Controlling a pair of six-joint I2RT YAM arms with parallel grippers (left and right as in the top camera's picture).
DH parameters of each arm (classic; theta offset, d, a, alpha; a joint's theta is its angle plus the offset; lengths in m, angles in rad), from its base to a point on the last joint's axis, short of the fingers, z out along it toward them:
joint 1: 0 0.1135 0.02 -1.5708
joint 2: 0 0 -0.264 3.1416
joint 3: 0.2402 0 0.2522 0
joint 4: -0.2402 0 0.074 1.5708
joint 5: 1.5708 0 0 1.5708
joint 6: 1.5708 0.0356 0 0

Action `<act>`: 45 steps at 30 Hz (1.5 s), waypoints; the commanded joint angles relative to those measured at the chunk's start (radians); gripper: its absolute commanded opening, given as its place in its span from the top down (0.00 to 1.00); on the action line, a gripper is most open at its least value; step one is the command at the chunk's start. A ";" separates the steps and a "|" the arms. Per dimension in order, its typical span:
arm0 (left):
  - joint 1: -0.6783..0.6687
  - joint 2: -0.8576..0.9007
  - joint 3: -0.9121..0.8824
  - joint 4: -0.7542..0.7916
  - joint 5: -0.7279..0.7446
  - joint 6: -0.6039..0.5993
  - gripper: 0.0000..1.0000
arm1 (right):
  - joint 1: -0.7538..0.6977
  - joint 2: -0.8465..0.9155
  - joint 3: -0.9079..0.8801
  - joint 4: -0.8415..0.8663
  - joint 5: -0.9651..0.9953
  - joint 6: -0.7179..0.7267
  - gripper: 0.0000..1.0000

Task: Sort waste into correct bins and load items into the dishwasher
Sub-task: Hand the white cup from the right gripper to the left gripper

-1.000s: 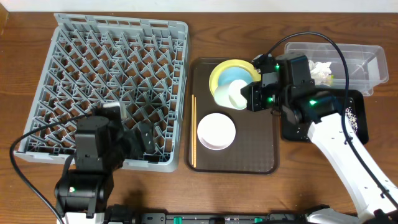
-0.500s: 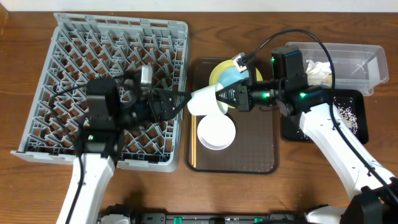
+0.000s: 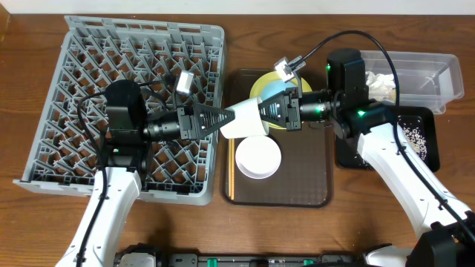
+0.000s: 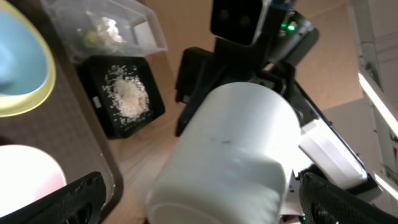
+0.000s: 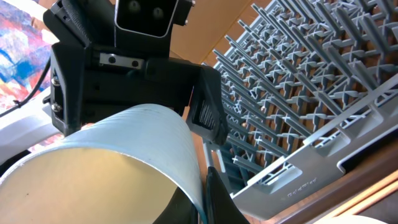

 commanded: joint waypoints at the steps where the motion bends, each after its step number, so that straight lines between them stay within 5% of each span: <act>1: -0.027 -0.002 0.013 0.062 0.045 -0.088 0.01 | -0.005 0.000 0.006 0.009 -0.035 0.026 0.99; 14: -0.131 -0.002 0.013 0.159 0.037 -0.177 0.07 | -0.005 0.000 0.006 0.093 -0.035 0.090 0.99; 22: -0.131 -0.002 0.013 0.161 0.036 -0.180 0.24 | -0.005 0.000 0.006 0.104 -0.035 0.096 0.99; 45: -0.130 -0.002 0.013 0.209 -0.028 -0.180 0.19 | -0.005 0.000 0.006 0.048 -0.035 0.092 0.99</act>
